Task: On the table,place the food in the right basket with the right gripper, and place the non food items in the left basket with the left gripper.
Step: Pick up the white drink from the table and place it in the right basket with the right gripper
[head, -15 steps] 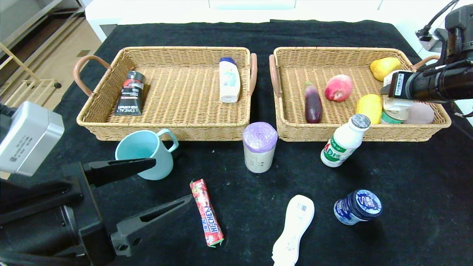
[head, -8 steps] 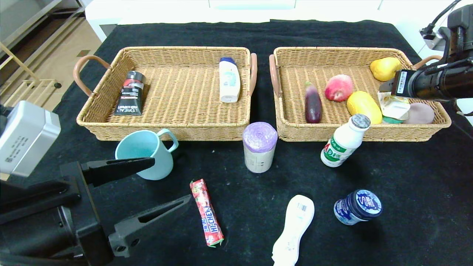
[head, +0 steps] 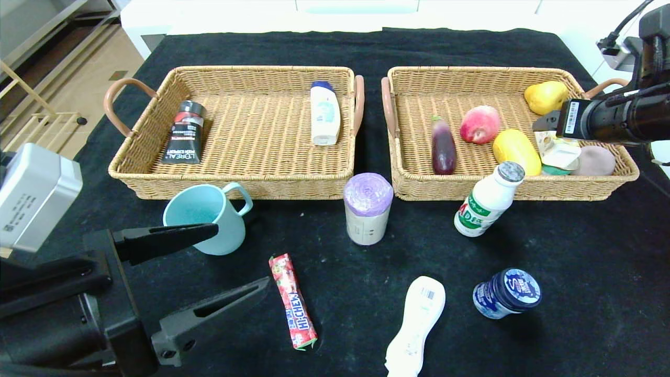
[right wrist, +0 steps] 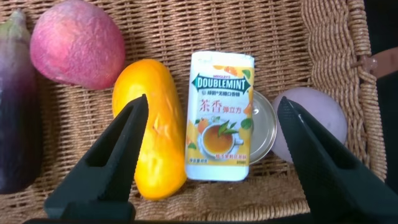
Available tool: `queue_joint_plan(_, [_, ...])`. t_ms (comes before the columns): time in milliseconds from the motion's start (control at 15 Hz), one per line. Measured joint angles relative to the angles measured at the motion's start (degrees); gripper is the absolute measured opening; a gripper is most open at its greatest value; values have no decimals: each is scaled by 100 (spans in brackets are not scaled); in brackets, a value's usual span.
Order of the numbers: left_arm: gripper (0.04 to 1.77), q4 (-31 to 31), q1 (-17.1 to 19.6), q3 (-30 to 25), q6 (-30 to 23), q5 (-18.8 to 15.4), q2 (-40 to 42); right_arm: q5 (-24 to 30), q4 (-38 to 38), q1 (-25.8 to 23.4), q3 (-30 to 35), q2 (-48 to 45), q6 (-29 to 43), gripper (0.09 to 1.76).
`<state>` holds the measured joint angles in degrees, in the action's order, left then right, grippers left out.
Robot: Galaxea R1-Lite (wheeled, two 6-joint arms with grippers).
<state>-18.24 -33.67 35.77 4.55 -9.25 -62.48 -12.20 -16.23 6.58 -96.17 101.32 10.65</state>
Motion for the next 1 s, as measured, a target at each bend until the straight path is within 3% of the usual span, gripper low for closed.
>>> queue_joint_plan(333, [172,7,0,0,0,0,-1,-160,-466,325,489,-612,1,162])
queue_joint_plan(733, [172,2,0,0,-1,5,-1,-447,-902,1474,1582,-1620,491,167])
queue_joint_plan(1000, [172,5,0,-5,0,7,-20,-444,-933,1921,2305,-2163,613,168])
